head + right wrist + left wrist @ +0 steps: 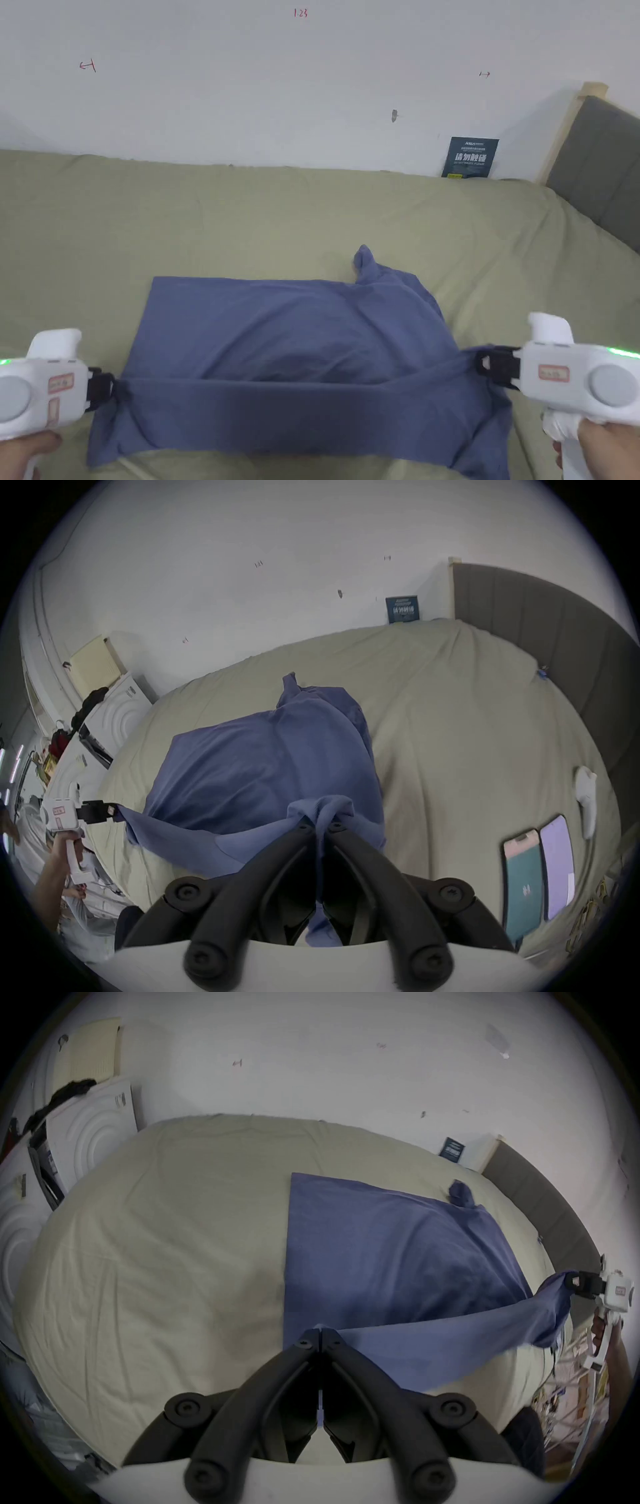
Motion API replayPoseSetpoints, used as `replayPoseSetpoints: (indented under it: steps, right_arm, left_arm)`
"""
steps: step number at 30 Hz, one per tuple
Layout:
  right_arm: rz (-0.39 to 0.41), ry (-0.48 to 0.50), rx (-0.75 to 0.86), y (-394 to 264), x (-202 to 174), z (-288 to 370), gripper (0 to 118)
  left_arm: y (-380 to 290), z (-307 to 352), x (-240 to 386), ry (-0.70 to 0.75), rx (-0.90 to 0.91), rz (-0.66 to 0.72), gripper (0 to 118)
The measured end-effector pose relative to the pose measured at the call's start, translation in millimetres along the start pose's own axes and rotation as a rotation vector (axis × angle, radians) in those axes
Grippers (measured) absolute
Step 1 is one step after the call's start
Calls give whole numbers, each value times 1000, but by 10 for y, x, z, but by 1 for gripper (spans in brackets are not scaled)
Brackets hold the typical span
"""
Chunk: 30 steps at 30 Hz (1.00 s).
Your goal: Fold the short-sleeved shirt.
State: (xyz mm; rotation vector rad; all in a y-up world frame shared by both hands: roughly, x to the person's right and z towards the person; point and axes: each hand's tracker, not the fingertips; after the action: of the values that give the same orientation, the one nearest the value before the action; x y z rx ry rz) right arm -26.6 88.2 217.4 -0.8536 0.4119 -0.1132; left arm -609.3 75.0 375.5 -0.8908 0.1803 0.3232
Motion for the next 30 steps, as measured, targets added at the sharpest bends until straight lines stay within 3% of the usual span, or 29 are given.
replayPoseSetpoints:
  steps: [4, 8, 9, 10, 11, 12, 13, 14, 19, 21, 22, 23, 24, 25, 26, 30]
  right_arm:
    - [54, -67, -137, 254, 39, -731, 2]
    - [94, -134, -211, 135, -61, -918, 2]
    - [91, -147, -177, 83, -151, -704, 6]
    - [99, -154, -162, 47, -152, -650, 26]
    - [102, -155, -164, 14, -147, -588, 78]
    - [117, -151, -150, -30, -157, -466, 110]
    - [135, -135, -70, 105, 17, -444, 118]
    - [142, -131, -25, 101, -29, -254, 118]
    - [252, -77, 230, -496, -505, 800, 118]
    - [264, -42, 350, -900, -749, 1211, 118]
    - [256, -17, 370, -1101, -861, 1374, 116]
    - [231, -21, 403, -1285, -958, 1496, 98]
    - [220, -23, 431, -1436, -1027, 1596, 61]
    - [213, -40, 451, -1611, -1087, 1667, 13]
    - [211, -83, 455, -1706, -1141, 1684, 0]
    - [209, -43, 465, -1871, -1243, 1718, 0]
  left_arm:
    - [216, -469, 110, 85, -86, 9, 0]
    - [248, -622, 130, 94, -91, 22, 0]
    - [230, -600, 89, 73, -70, 43, 6]
    - [206, -563, 67, 57, -57, 43, 25]
    - [167, -521, 58, 59, -48, 40, 77]
    - [150, -469, 23, 56, -31, 23, 107]
    - [84, -246, 8, 49, 76, -7, 113]
    - [-6, -10, 24, 56, 166, -19, 109]
    - [-821, 1368, 345, -22, 485, -92, 111]
    - [-1176, 1601, 395, 60, 546, -140, 111]
    - [-1369, 1726, 463, 107, 574, -157, 108]
    - [-1517, 1813, 494, 113, 578, -156, 92]
    - [-1617, 1846, 508, 90, 565, -154, 56]
    - [-1694, 1864, 540, 90, 550, -161, 9]
    - [-1744, 1845, 571, 112, 515, -162, 0]
    - [-1765, 1702, 532, 70, 468, -164, 0]
